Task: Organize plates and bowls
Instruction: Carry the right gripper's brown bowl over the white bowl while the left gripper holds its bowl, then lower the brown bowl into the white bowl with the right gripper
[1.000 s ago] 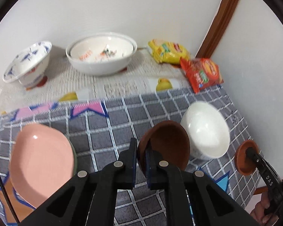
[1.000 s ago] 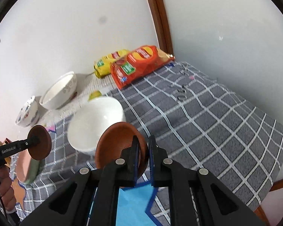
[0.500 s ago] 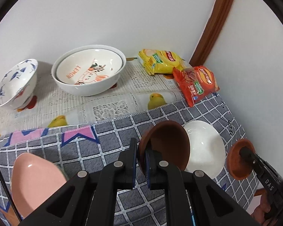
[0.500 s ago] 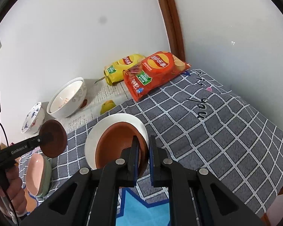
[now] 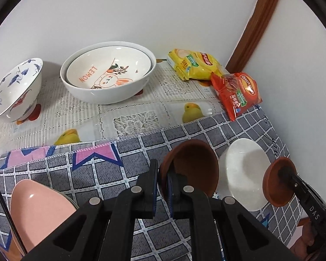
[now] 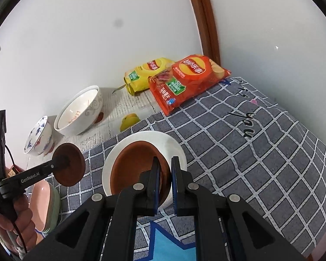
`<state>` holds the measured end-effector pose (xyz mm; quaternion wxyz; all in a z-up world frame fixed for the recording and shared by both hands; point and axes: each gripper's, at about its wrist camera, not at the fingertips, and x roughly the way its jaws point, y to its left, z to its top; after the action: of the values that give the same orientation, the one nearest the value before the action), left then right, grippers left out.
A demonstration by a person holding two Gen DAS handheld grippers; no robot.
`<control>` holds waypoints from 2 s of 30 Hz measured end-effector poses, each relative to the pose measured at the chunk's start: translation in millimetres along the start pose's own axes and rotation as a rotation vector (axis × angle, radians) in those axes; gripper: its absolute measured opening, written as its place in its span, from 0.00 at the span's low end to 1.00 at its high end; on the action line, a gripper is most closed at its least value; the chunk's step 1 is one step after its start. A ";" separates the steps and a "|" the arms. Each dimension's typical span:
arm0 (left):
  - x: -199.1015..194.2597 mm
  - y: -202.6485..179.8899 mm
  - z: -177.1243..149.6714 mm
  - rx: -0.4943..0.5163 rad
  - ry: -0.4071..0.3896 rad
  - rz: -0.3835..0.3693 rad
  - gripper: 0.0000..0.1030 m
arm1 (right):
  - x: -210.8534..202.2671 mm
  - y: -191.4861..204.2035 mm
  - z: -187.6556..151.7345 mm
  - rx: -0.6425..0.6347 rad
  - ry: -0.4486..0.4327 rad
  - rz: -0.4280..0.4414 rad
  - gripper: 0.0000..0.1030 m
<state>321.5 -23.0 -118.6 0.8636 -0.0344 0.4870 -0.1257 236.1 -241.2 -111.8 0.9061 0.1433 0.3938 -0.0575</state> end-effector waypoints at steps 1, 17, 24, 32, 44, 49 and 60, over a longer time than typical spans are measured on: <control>1.1 0.6 -0.1 -0.002 0.003 0.001 0.08 | 1.4 1.5 -0.3 -0.006 0.002 -0.005 0.09; 7.0 5.1 0.4 -0.012 0.014 0.006 0.08 | 29.3 11.6 -6.1 -0.049 0.043 -0.027 0.09; 8.2 6.9 1.2 -0.017 0.019 0.001 0.08 | 38.4 13.2 -9.4 -0.055 0.065 -0.029 0.09; 9.5 9.0 1.9 -0.022 0.022 0.006 0.08 | 45.8 17.1 -10.2 -0.069 0.075 -0.039 0.09; 9.1 11.5 2.7 -0.029 0.024 0.005 0.08 | 57.8 23.9 -12.1 -0.107 0.082 -0.071 0.09; 8.2 10.4 2.4 -0.027 0.019 -0.003 0.08 | 62.7 25.5 -10.2 -0.121 0.088 -0.090 0.09; 10.0 -7.2 -1.3 0.014 0.040 -0.034 0.08 | 70.4 27.4 -5.4 -0.151 0.099 -0.134 0.09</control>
<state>324.0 -32.4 -126.3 0.8516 -0.0341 0.5027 -0.1447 286.4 -212.8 -160.8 0.8880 0.0508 0.4498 -0.0811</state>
